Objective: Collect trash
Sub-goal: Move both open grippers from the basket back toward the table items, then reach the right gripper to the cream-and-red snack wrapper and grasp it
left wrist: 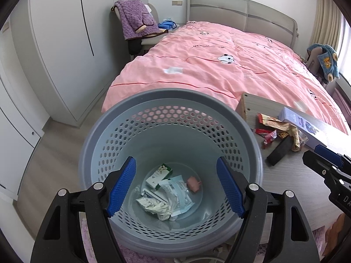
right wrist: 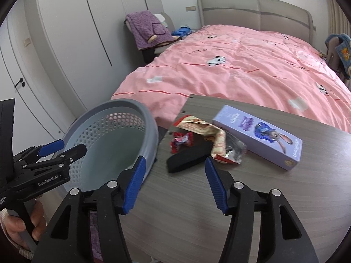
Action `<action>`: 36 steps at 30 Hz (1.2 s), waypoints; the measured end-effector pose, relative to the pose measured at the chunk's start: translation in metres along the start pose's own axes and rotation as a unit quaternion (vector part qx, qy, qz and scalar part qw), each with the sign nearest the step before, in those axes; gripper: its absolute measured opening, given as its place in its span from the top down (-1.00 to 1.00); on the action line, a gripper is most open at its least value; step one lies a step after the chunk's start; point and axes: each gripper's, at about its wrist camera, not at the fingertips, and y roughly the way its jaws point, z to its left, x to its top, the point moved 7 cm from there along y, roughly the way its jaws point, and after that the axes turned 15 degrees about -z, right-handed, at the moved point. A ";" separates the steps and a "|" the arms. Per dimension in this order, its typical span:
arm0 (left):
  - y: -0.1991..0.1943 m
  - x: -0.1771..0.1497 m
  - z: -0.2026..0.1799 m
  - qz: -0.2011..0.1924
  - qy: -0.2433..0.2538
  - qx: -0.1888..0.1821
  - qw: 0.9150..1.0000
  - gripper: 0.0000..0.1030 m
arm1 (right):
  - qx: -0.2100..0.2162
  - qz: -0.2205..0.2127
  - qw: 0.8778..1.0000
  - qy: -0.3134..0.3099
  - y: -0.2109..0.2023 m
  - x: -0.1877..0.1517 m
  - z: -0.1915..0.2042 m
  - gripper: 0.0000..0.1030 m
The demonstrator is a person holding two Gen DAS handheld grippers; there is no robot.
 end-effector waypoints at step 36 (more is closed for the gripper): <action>0.001 -0.005 -0.040 0.009 0.034 -0.019 0.999 -0.41 | -0.026 -0.002 0.999 0.042 0.004 -0.008 -0.050 -0.16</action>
